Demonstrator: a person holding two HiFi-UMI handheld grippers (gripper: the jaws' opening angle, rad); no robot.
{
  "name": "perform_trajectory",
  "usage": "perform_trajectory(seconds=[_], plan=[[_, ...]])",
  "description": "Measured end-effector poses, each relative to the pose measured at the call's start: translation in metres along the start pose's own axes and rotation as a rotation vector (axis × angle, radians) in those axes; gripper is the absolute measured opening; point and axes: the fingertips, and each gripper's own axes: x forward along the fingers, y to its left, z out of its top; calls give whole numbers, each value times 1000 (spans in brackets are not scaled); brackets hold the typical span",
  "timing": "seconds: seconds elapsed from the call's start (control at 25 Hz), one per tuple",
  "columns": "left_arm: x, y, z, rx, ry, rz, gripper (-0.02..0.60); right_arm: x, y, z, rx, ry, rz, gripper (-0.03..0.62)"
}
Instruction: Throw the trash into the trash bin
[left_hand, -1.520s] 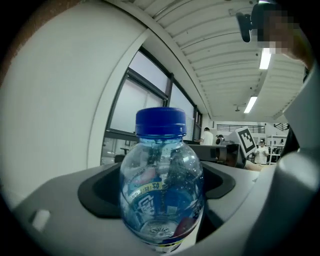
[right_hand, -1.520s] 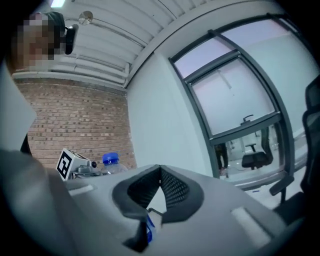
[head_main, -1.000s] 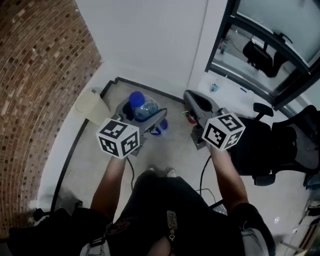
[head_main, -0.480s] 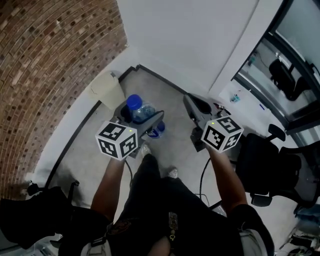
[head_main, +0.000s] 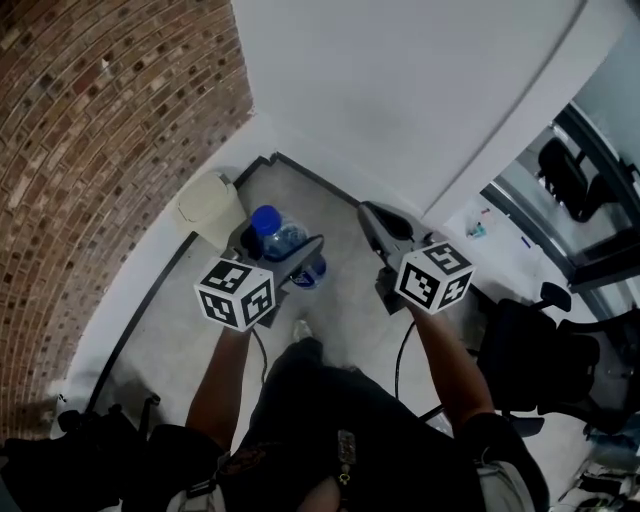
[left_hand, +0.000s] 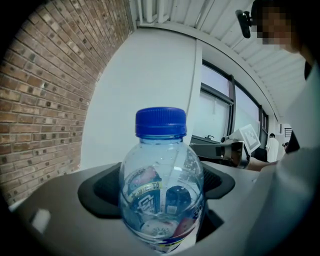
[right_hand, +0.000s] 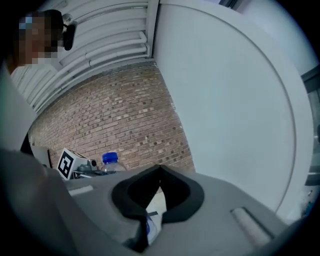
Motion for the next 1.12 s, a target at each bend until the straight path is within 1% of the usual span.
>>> perform_trajectory(seconds=[0.16,0.24,0.4,0.56,0.68,0.76,0.92,1.12], plan=[[18,45,10,-7,9,-10,462,51,-11,12,-4,2,-4,3],[23,67,14,-13,9,-4,462,73,-15,15,-2,3,-1,3],[33,107,22,-32,3,24,462,116,-20,14,-4,44,27,2],[49,149,28,-52,-4,77,462,163,-35,19,-7,75,76,3],[64,182,29,-70,1,130,462,204,-50,20,-1,99,122,3],[75,205,32,-77,-1,176,462,233,-61,22,-1,115,168,2],[99,247,42,-88,-7,285,462,291,-86,32,-5,151,269,3],[117,289,60,-111,-14,427,462,353,-109,43,-40,213,399,3]])
